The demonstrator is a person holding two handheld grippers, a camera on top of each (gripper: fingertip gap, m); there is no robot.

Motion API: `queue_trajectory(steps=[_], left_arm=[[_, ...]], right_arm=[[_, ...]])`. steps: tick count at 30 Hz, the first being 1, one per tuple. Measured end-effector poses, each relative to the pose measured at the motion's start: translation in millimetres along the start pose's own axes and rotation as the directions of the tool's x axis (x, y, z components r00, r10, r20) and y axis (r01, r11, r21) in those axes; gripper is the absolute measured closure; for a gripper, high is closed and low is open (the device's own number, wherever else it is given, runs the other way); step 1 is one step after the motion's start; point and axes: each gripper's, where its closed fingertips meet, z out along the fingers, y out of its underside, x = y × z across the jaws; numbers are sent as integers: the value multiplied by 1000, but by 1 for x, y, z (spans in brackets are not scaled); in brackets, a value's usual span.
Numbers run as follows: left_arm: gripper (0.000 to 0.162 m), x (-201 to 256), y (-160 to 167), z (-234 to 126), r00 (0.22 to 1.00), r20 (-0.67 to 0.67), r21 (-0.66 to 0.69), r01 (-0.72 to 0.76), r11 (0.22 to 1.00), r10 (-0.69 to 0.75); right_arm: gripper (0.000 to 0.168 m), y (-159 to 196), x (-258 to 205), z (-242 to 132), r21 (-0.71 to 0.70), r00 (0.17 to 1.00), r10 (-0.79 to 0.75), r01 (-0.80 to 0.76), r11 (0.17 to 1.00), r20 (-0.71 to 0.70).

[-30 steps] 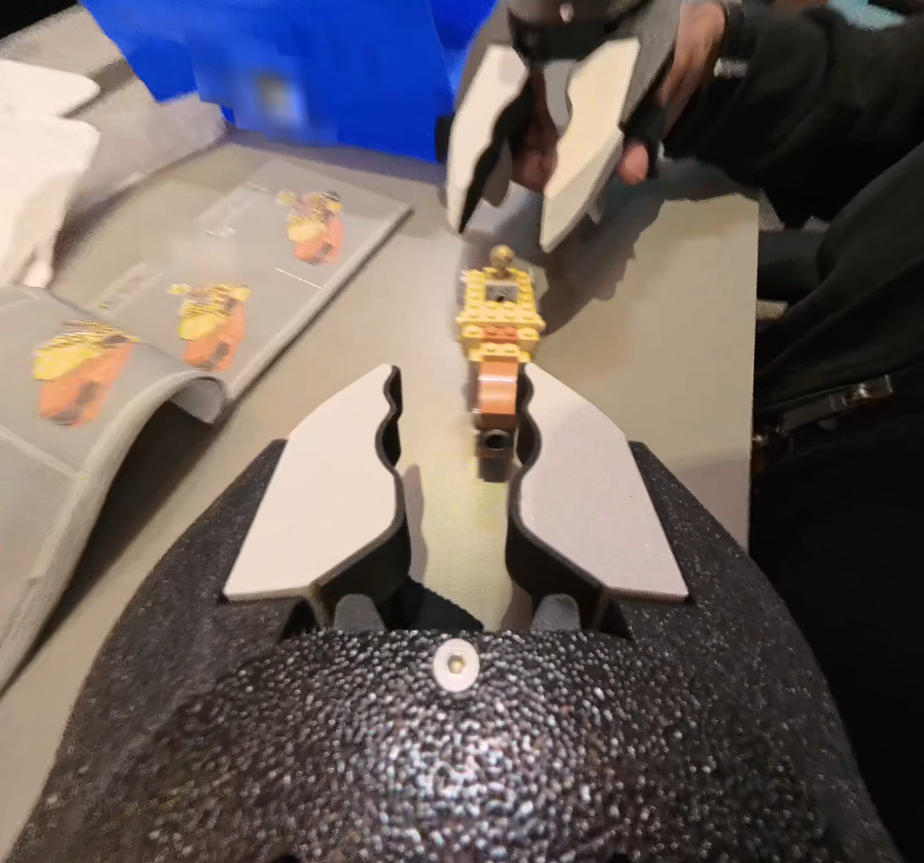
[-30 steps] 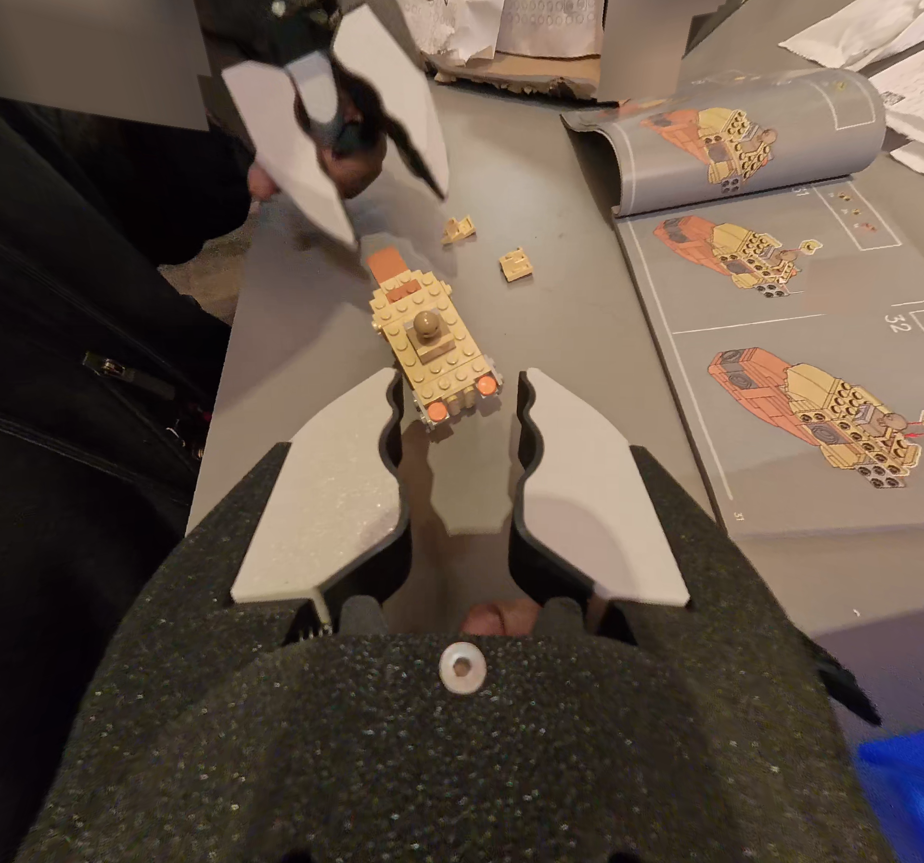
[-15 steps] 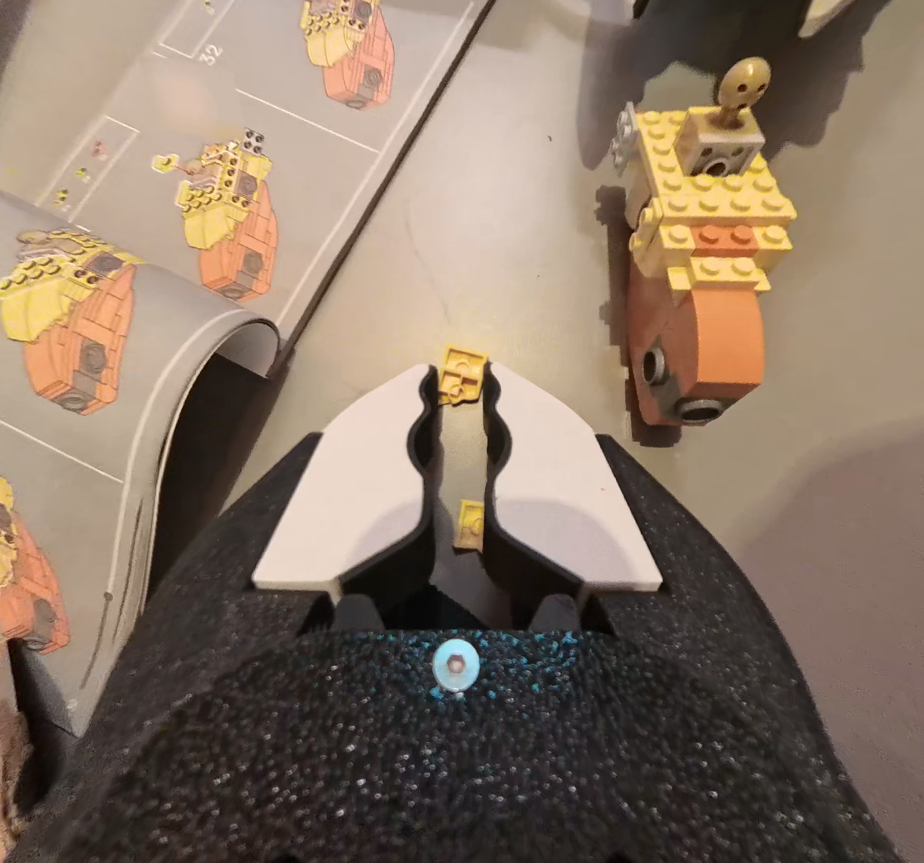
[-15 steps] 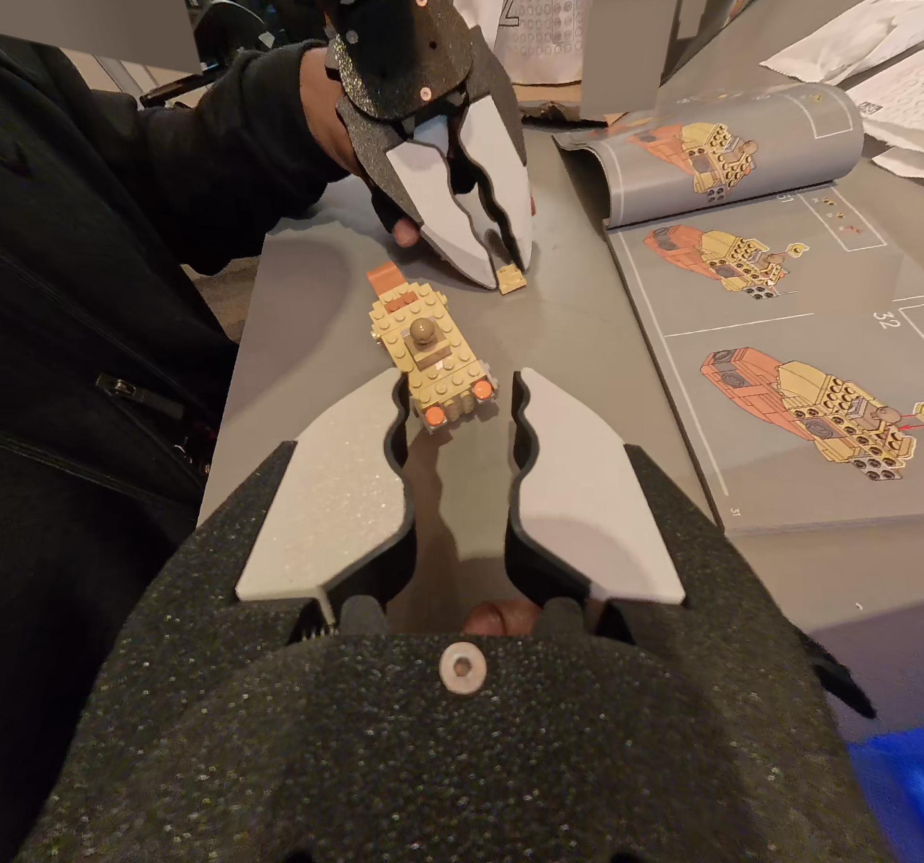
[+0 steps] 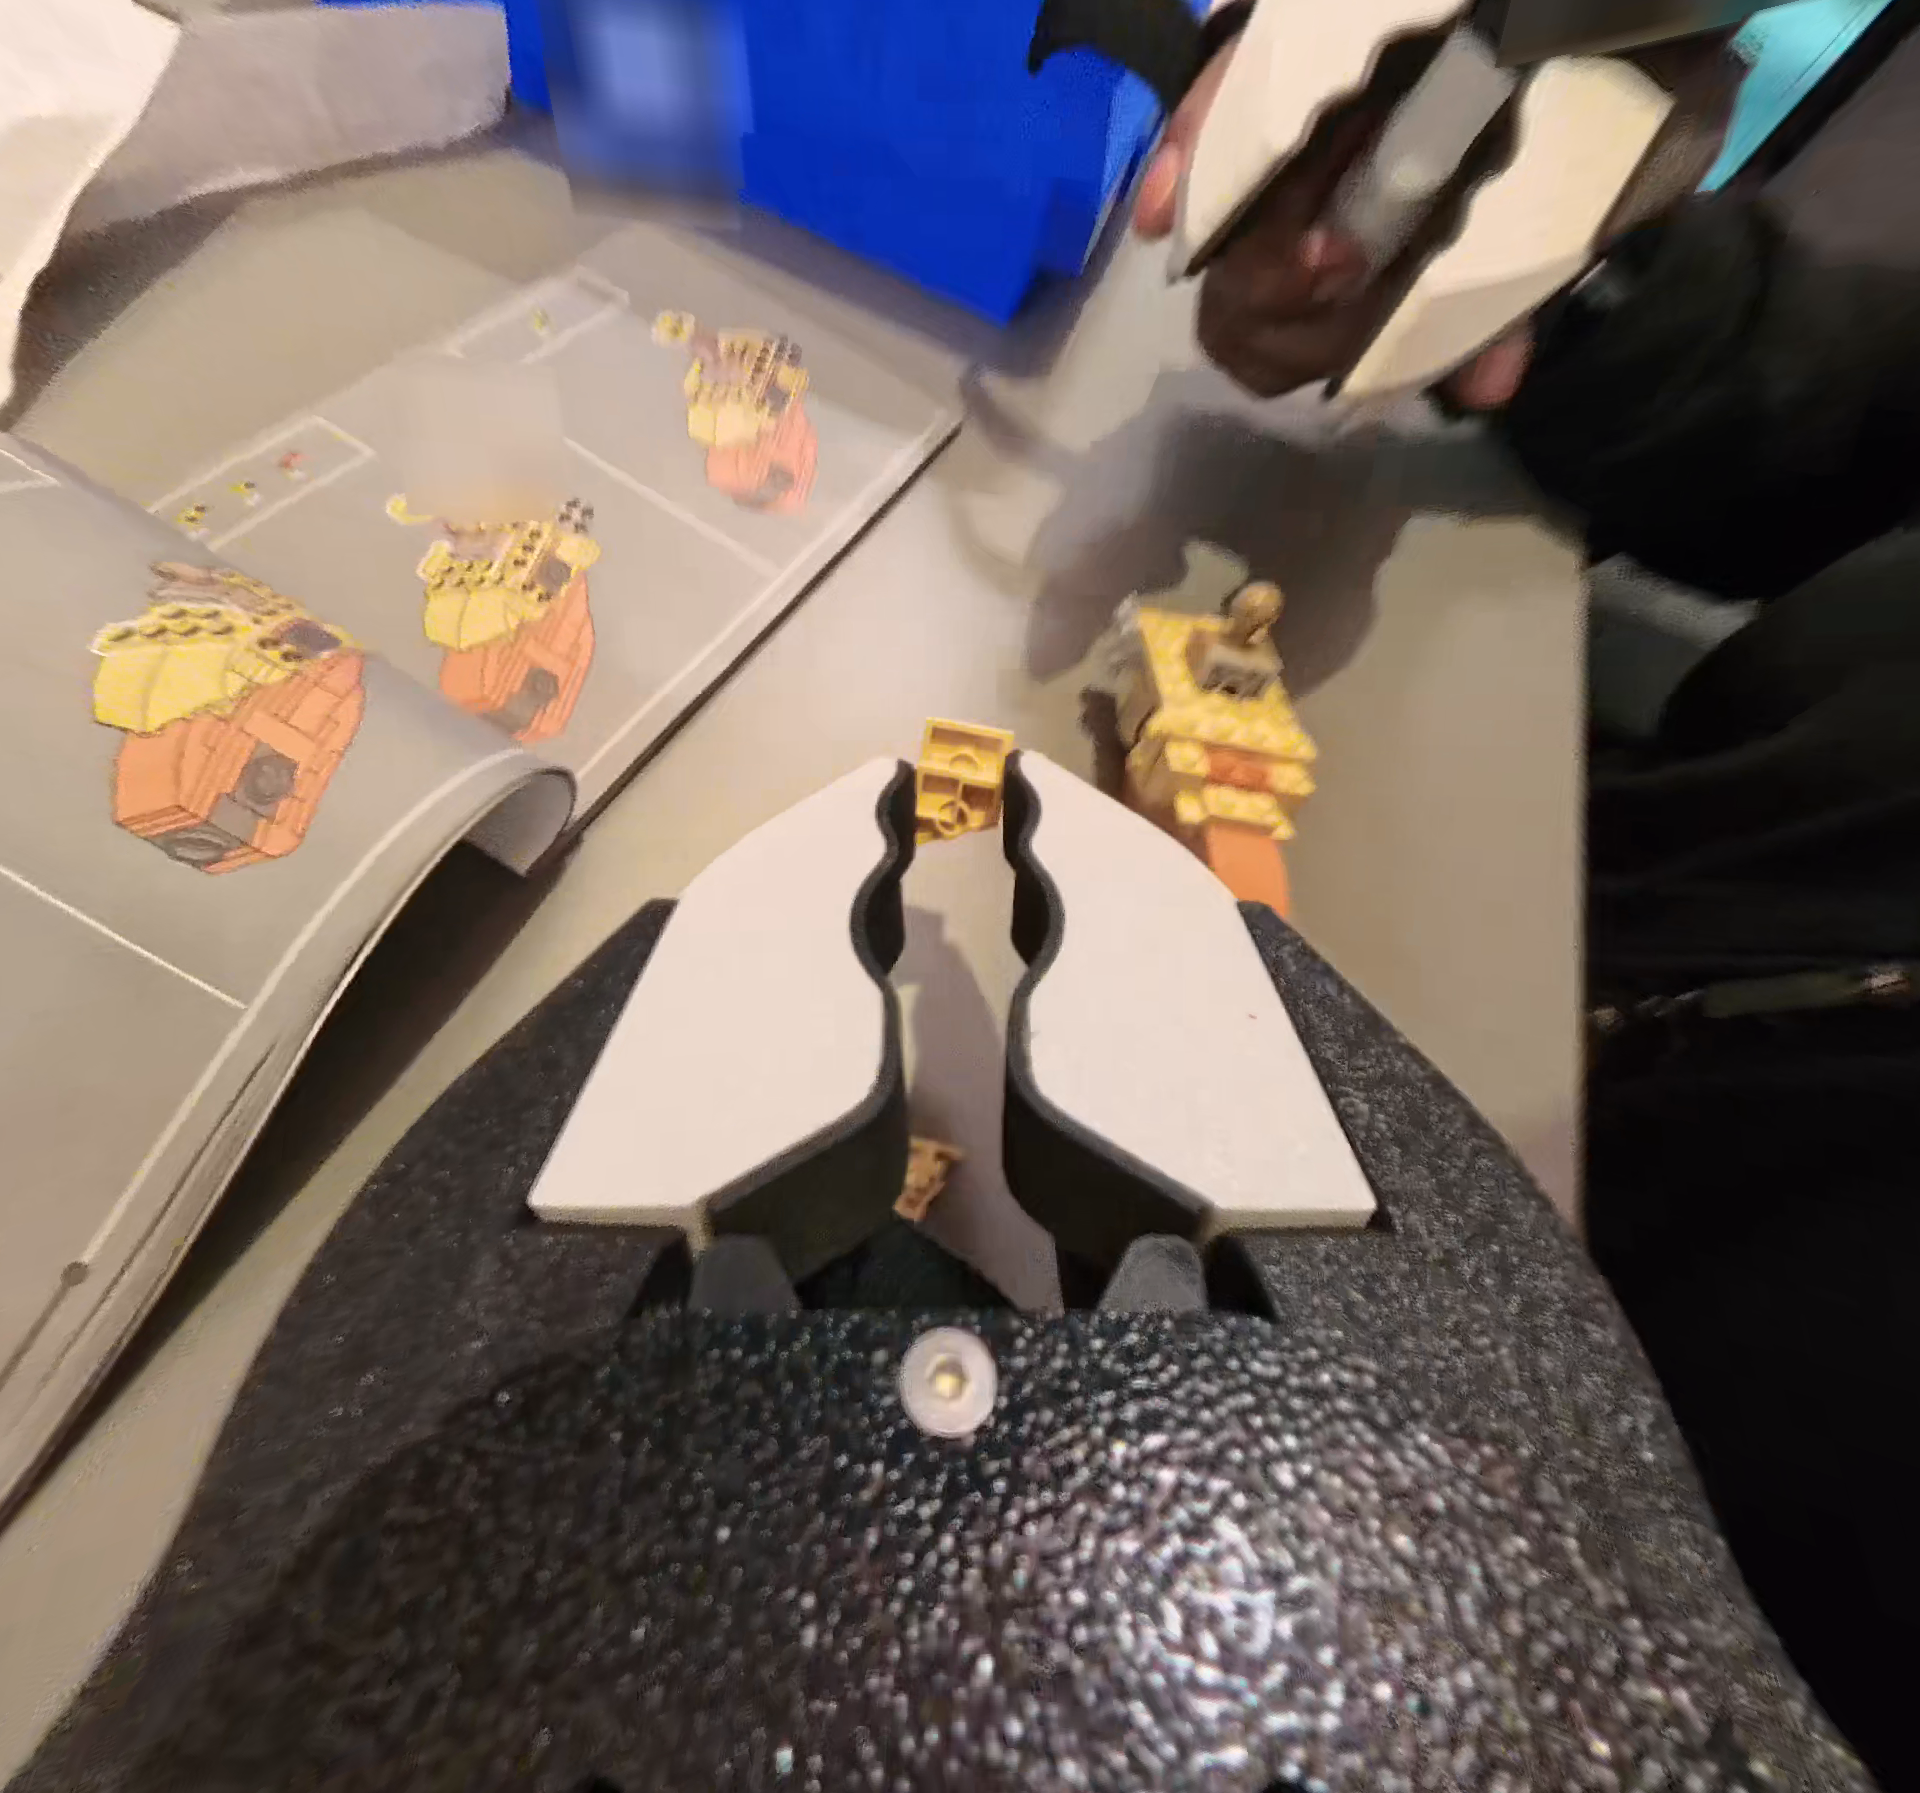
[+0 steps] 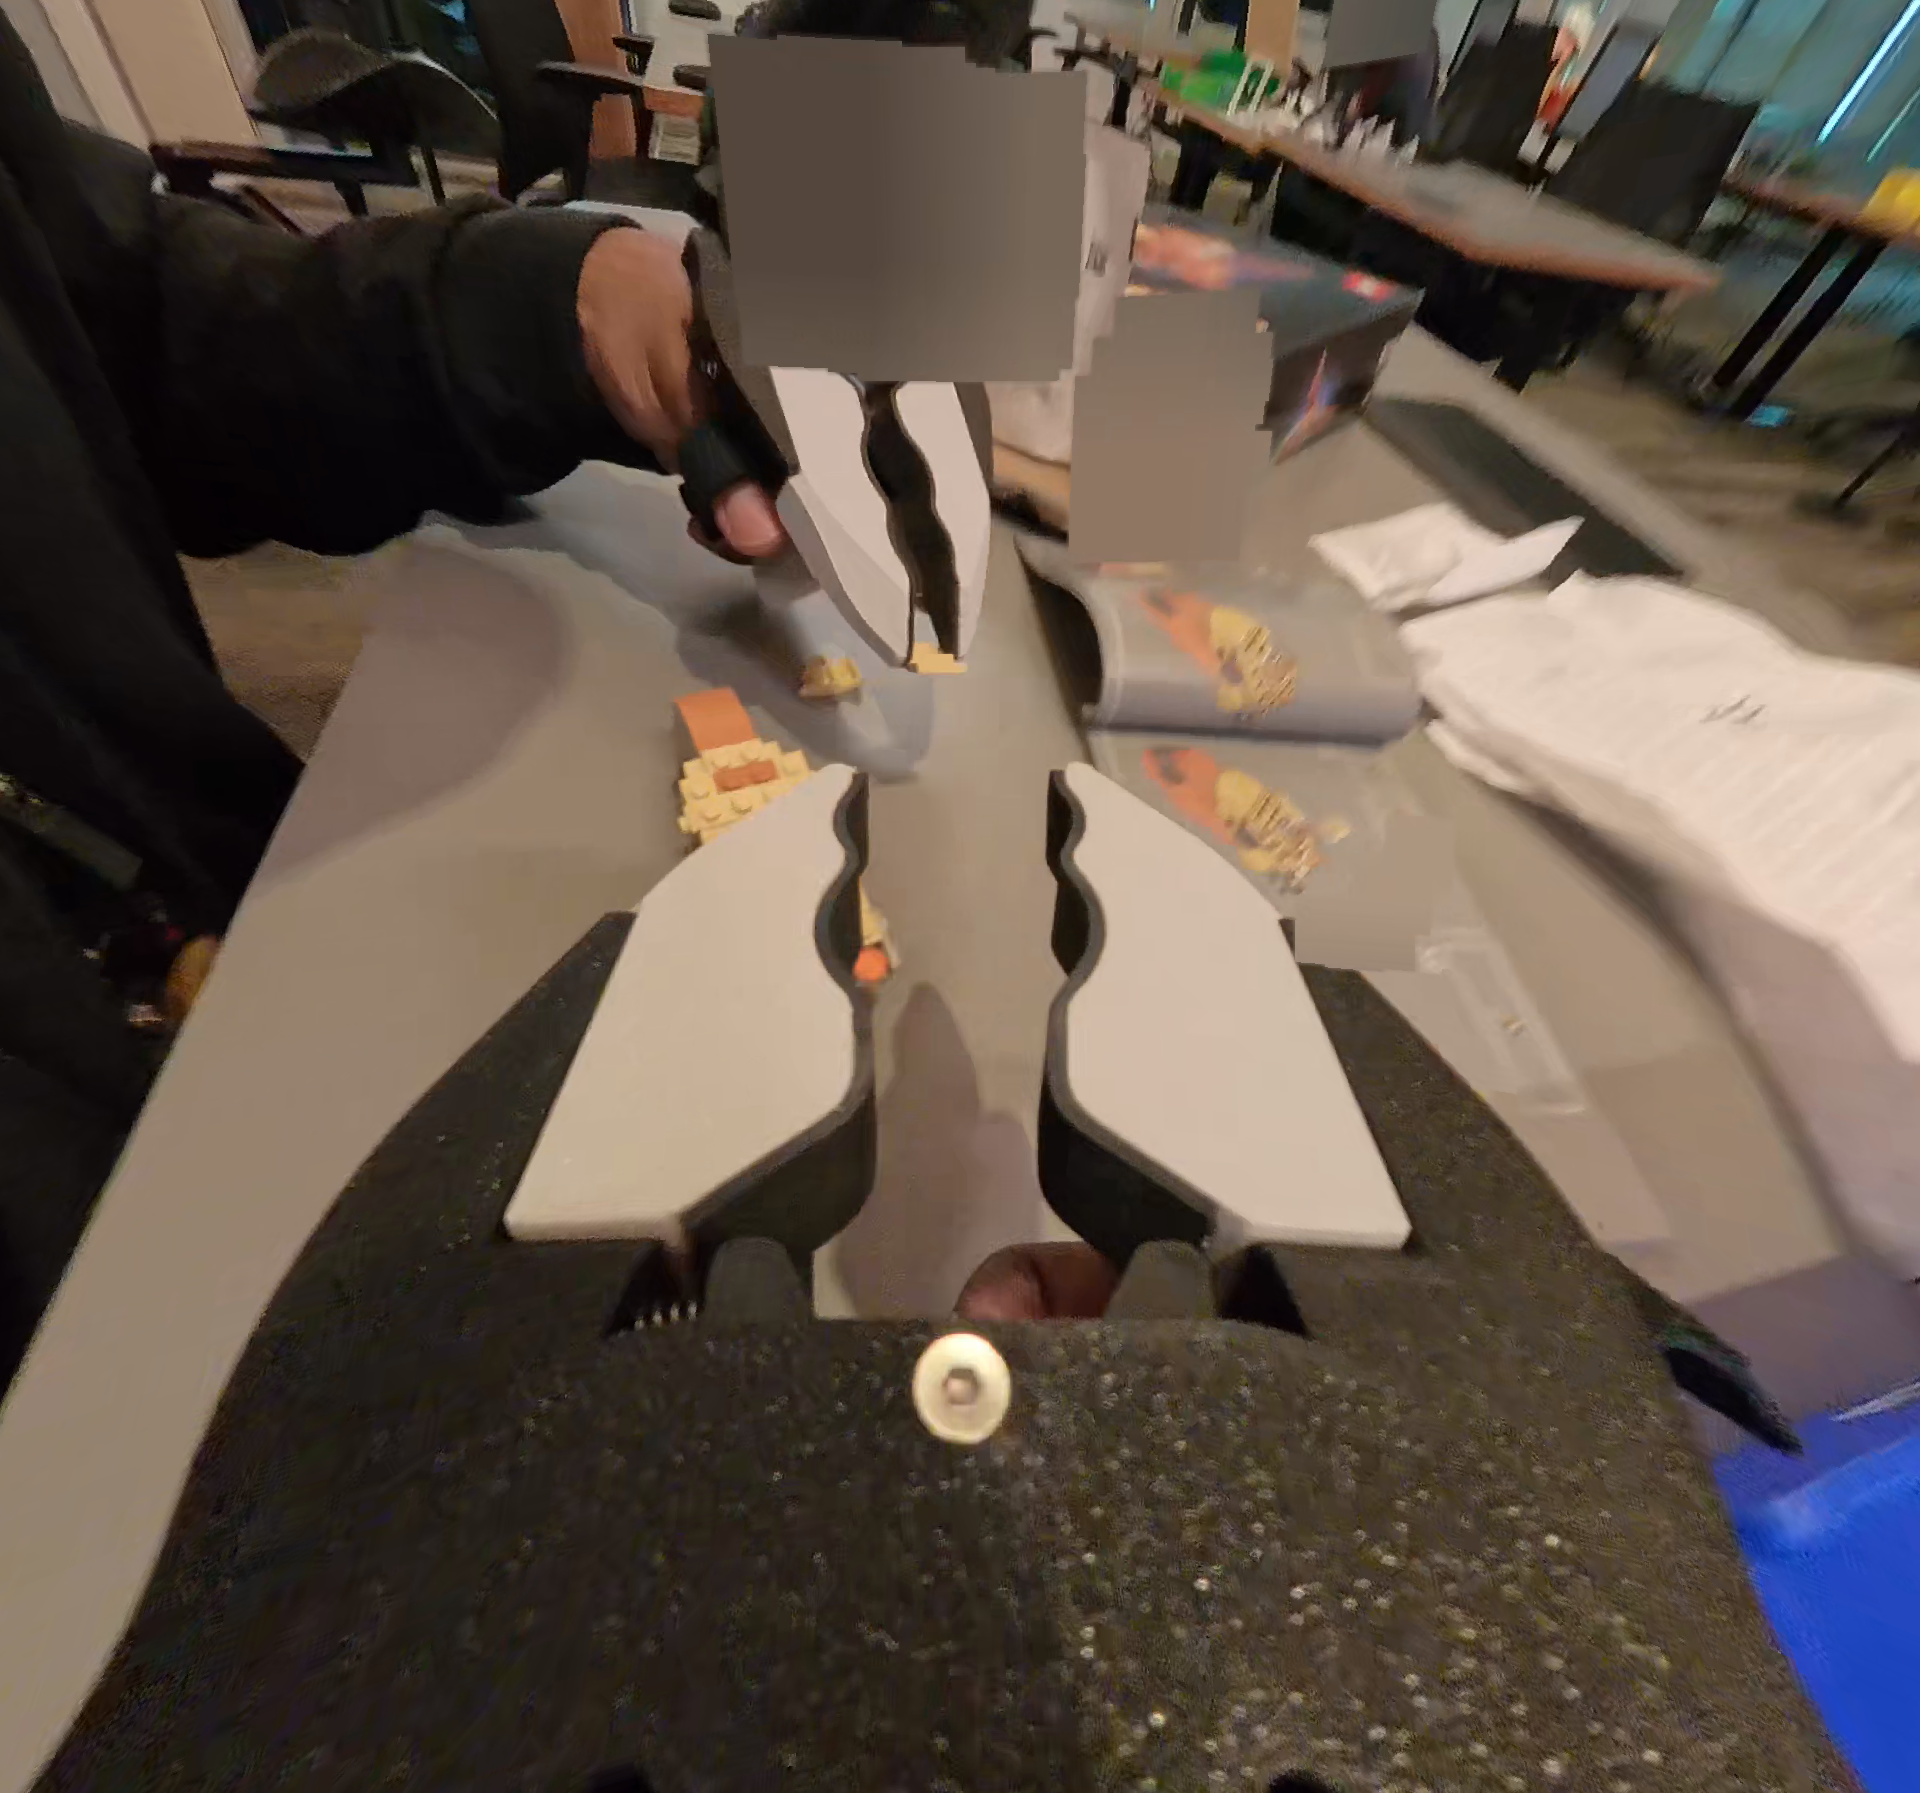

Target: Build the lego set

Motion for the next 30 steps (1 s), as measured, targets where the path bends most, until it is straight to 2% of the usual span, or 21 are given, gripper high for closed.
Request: queue_trajectory(steps=[6,11,21,23,25,28,30], left_arm=[[147,33,-26,-6,976,-186,89,133,987,-115],[147,56,-34,-9,940,-303,102,196,975,-158],[147,85,-36,-5,882,-434,24,215,976,-184],[147,89,-37,-5,871,-453,21,223,975,-189],[146,88,-38,-6,871,-453,28,229,973,-192],[146,90,-40,-10,861,-470,64,253,965,-195],[143,93,-42,-14,862,-479,109,245,963,-165]], right_arm=[[137,-23,-8,13,-17,962,-268,270,963,55],[138,-28,-27,26,-23,906,-409,414,910,111],[148,-26,-51,33,-28,833,-526,537,843,171],[158,-25,-51,35,-43,831,-529,543,839,169],[159,-25,-51,35,-54,854,-494,508,860,166],[160,-30,-52,35,-62,920,-354,368,928,166],[161,-34,-54,34,-63,964,-195,209,976,179]])
